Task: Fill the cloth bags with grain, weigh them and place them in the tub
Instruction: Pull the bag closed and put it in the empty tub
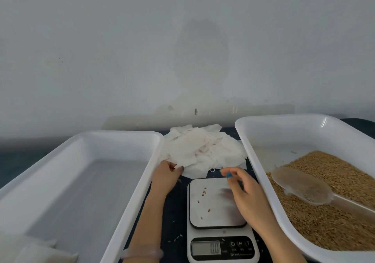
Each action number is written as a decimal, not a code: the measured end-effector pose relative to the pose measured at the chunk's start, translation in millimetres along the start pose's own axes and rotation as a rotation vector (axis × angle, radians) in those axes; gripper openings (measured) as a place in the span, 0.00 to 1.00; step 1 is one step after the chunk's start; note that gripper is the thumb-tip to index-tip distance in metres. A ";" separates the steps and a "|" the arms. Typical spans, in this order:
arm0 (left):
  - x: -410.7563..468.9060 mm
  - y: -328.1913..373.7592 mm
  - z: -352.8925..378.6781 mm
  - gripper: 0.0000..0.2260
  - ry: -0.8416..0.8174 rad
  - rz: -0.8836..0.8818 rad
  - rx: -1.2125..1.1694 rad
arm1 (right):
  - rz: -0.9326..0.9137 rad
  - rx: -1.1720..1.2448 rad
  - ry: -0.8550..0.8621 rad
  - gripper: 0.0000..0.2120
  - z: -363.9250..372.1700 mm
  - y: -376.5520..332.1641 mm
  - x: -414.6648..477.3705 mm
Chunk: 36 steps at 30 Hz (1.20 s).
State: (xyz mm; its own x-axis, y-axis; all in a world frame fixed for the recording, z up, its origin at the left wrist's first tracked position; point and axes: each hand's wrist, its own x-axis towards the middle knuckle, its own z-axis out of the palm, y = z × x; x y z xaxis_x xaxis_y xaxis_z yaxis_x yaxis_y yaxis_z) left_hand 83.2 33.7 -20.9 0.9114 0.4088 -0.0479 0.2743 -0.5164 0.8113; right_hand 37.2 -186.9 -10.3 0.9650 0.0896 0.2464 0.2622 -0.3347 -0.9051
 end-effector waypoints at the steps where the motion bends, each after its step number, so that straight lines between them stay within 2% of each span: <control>1: -0.1 0.2 -2.5 0.11 -0.014 -0.024 -0.087 | -0.002 -0.002 -0.003 0.10 0.1 0.0 0.1; 5: -6.8 0.0 -5.3 0.15 -0.041 -0.114 -0.305 | -0.013 -0.007 -0.002 0.10 0.5 -0.9 -0.4; 7: -13.3 1.4 -2.5 0.13 0.038 -0.104 -0.309 | -0.018 -0.006 0.001 0.10 0.1 -0.8 -0.8; 9: -23.0 5.2 0.8 0.12 0.163 -0.017 -0.269 | -0.028 -0.019 -0.003 0.11 -0.4 -0.7 -0.7; 12: -43.9 17.7 0.2 0.10 0.317 0.375 -0.013 | -0.066 -0.065 -0.017 0.14 0.1 -3.3 -1.4; 14: -54.6 27.1 -3.8 0.10 0.304 0.700 0.139 | -0.097 -0.061 -0.004 0.13 1.1 -5.8 -1.6; 16: -60.0 31.2 -5.5 0.11 0.266 0.954 0.235 | -0.112 -0.029 0.000 0.12 2.8 -8.5 -2.3; 20: -69.9 33.3 -1.0 0.06 0.340 1.204 0.308 | -0.056 0.067 0.000 0.06 4.5 -14.3 -3.8; 22: -74.9 34.1 1.6 0.05 0.381 1.276 0.322 | -0.062 0.112 -0.006 0.09 3.9 -15.7 -4.1; 25: -80.2 32.8 3.6 0.07 0.358 1.293 0.376 | -0.056 0.223 0.001 0.06 2.5 -16.3 -4.6; 27: -84.8 31.6 4.4 0.19 0.288 1.219 0.396 | -0.052 0.239 0.008 0.07 3.0 -15.8 -5.0; 29: -89.2 32.8 2.7 0.25 0.225 1.172 0.355 | -0.042 0.248 0.018 0.06 4.8 -18.0 -5.7; 31: -90.8 34.8 0.4 0.26 0.195 1.161 0.329 | -0.042 0.288 0.029 0.04 6.7 -22.1 -6.9; 36: -92.2 35.8 -2.1 0.25 0.083 1.162 0.252 | -0.047 0.373 0.050 0.14 10.9 -23.8 -9.5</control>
State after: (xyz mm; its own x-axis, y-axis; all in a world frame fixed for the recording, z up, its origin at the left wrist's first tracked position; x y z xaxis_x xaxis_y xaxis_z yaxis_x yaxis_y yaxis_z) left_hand 8.4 -21.0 13.8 0.6341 -0.3585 0.6851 -0.6412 -0.7390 0.2067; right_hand 21.8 -169.6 5.1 0.9532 0.0478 0.2985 0.2972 0.0339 -0.9542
